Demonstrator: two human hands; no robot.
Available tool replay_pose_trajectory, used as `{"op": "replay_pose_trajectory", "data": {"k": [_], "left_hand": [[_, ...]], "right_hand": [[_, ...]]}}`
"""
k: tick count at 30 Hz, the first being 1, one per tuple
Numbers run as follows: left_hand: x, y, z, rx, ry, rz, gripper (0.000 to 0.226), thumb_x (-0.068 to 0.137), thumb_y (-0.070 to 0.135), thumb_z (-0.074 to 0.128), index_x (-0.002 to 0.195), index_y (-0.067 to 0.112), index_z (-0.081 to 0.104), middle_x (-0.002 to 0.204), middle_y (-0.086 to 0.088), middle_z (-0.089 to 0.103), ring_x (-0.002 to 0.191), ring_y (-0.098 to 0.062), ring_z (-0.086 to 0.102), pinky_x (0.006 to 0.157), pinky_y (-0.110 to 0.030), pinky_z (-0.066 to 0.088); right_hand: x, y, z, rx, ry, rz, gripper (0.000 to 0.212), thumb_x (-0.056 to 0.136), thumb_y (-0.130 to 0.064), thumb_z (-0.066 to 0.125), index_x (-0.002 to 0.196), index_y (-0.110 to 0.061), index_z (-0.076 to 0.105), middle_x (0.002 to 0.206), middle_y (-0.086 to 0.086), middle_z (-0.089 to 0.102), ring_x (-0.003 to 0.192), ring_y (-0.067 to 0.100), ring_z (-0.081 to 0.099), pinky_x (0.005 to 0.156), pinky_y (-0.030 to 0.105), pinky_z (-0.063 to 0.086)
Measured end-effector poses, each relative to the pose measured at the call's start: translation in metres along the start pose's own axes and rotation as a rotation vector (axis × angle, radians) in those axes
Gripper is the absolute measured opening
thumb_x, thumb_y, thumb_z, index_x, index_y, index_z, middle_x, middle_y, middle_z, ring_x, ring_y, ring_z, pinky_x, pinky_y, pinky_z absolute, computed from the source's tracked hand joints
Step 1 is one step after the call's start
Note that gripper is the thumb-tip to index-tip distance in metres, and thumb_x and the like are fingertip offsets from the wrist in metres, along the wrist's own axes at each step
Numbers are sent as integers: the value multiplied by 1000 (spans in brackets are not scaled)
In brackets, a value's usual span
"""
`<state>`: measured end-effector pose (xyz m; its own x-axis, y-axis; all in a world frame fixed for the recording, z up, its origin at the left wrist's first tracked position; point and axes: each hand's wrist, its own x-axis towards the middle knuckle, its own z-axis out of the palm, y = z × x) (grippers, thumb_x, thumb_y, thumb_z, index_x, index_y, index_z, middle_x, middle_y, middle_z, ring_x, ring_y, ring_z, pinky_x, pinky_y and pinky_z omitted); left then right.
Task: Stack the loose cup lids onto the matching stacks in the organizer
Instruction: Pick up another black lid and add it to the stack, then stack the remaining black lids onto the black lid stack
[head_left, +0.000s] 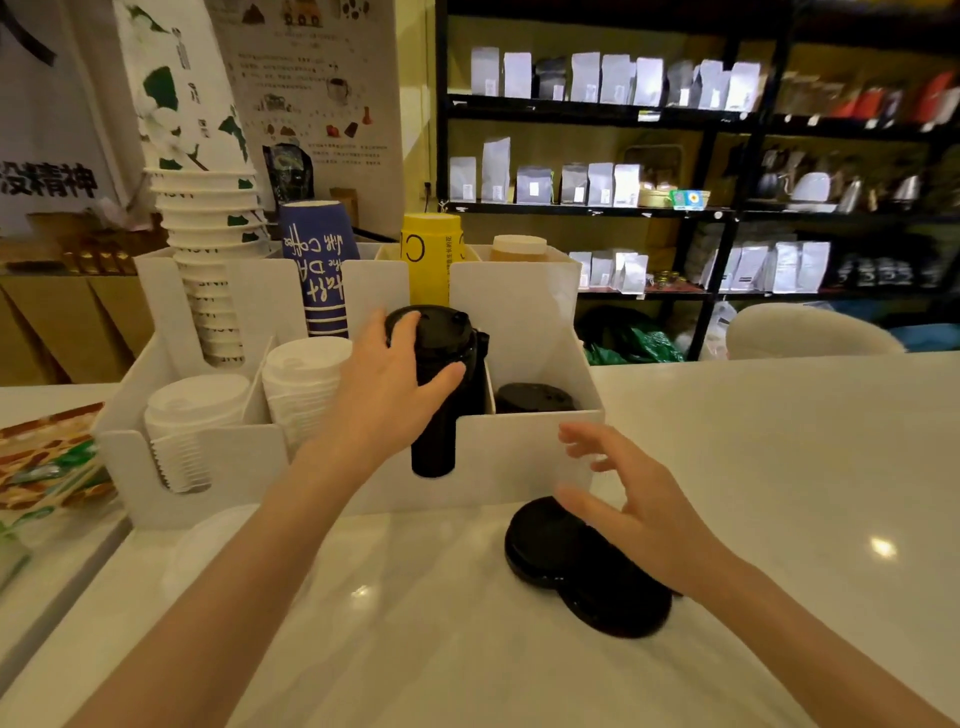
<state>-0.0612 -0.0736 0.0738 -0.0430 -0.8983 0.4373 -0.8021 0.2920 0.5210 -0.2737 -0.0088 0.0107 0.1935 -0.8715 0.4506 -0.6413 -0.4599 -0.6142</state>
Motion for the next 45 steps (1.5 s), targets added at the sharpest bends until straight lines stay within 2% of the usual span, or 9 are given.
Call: {"op": "replay_pose_trajectory", "data": {"k": [4, 8, 12, 14, 19, 28, 33, 40, 45], "left_hand": [[-14, 17, 4, 83, 121, 135, 62, 85, 37, 50, 138, 16, 25, 153, -11, 11, 141, -27, 6, 115, -39, 9], [-37, 37, 13, 22, 157, 401, 46, 83, 33, 53, 125, 14, 46, 140, -10, 40, 132, -24, 30, 105, -30, 24], [-55, 48, 23, -121, -372, 432, 39, 84, 39, 51, 119, 22, 53, 123, 3, 55, 103, -5, 47, 87, -21, 37], [-58, 50, 30, -110, -636, 352, 48, 81, 45, 53, 123, 22, 49, 126, 1, 55, 105, -8, 49, 89, -24, 42], [-60, 38, 44, 13, -870, 225, 59, 72, 45, 66, 123, 21, 47, 123, 1, 56, 114, -18, 50, 83, -23, 41], [-56, 30, 52, -25, -789, 248, 62, 64, 41, 74, 119, 23, 51, 118, 2, 60, 109, -16, 53, 93, -32, 46], [-45, 33, 29, -125, -696, 270, 61, 63, 47, 72, 117, 28, 52, 115, 6, 60, 107, -12, 55, 87, -26, 46], [-29, 36, -19, -275, -443, 274, 69, 57, 48, 73, 119, 26, 53, 112, 5, 63, 104, -8, 58, 93, -28, 48], [-21, 29, -43, -419, -206, 259, 71, 48, 53, 69, 113, 29, 55, 109, 8, 64, 102, -8, 60, 89, -25, 50]], "right_hand": [[-21, 11, -6, -65, -230, 184, 72, 72, -51, 62, 134, -33, 30, 139, -12, 38, 126, 5, 36, 105, 26, 31], [-27, 16, -7, -124, -330, 271, 84, 67, -56, 66, 136, -30, 28, 139, -9, 37, 127, 11, 33, 104, 29, 30], [-28, 8, -8, -60, -294, 214, 58, 69, -41, 71, 121, -37, 45, 105, -29, 46, 98, -14, 45, 85, 7, 36], [-28, 5, -10, -28, -274, 191, 48, 69, -34, 74, 103, -52, 45, 97, -35, 47, 90, -27, 44, 78, -1, 35], [-29, 6, -11, 6, -265, 234, 50, 68, -31, 75, 103, -43, 42, 90, -34, 43, 83, -18, 47, 70, -6, 33], [-26, 14, -11, 39, -215, 286, 74, 56, -44, 79, 122, -33, 48, 117, -14, 57, 111, 7, 51, 83, 11, 39], [-15, -1, -23, 113, -167, 301, 82, 52, -47, 78, 126, -30, 47, 125, -4, 57, 115, 17, 52, 102, 37, 42], [20, -37, -43, 256, -30, 105, 73, 46, -43, 74, 115, -33, 51, 119, -9, 58, 114, 7, 52, 91, 20, 40], [52, -55, -36, 317, 94, -2, 66, 45, -43, 76, 106, -33, 55, 110, -15, 61, 109, 2, 55, 91, 19, 43]]}}
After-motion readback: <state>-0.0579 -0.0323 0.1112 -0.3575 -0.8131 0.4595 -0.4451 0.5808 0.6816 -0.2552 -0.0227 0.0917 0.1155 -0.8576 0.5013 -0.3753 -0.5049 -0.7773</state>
